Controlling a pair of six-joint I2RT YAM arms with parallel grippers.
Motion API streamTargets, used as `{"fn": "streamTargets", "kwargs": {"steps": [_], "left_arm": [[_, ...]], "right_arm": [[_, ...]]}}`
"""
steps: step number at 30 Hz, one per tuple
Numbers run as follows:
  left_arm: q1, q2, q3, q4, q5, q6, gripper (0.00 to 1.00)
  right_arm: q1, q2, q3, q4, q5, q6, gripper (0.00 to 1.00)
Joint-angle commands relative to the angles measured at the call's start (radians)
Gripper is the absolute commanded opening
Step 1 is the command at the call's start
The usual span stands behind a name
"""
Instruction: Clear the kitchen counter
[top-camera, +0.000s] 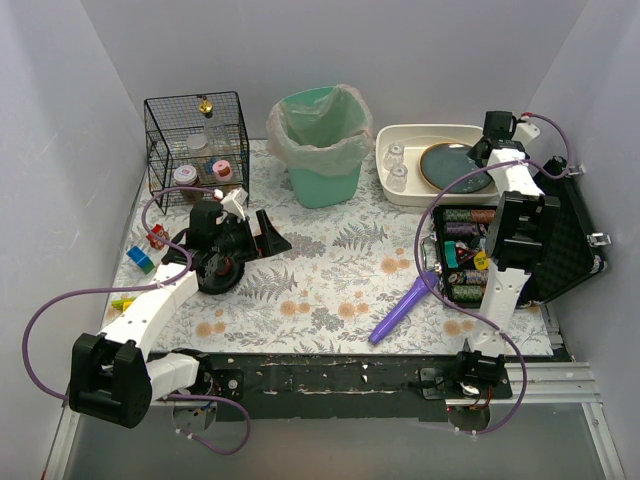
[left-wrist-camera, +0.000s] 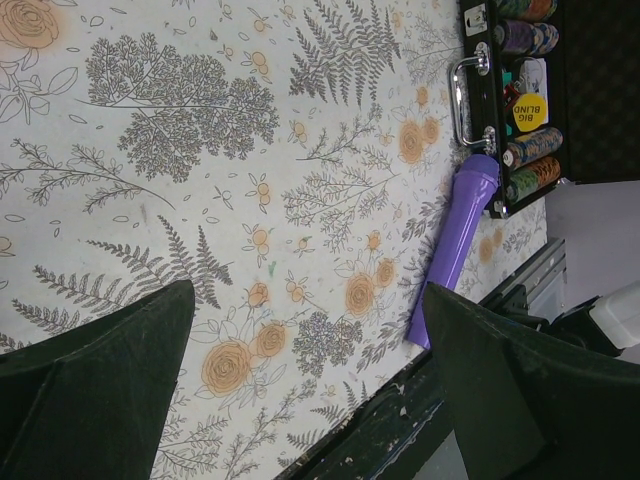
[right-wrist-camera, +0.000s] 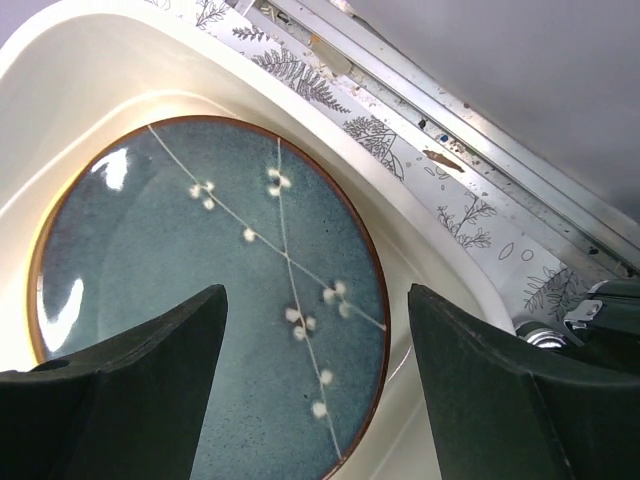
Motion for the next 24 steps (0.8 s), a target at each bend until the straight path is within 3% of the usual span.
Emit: {"fn": "streamTargets", "kwargs": {"steps": [1,10,17,24], "left_arm": [[0.004,-0.014,-0.007,0.007,-0.013,0.008,0.98],[0.004,-0.024,0.011,-0.01,-0.045,-0.006,0.98],[0.004,-0.037,0.051,-0.065,-0.16,-0.044,0.98],[0.005,-0.066,0.086,-0.156,-0.324,-0.063,0.98]], "right_arm": [[0.032,-0.065,0.016,0.025,0.099,-0.053,0.81],[0.083,-0.212,-0.082,0.115,0.15,-0.114,0.82],[0.202,-0.422,-0.285,0.244,0.145,-0.175,0.81],[0.297,-0.689,-0.582,0.332,-0.146,-0.168,0.76]]}}
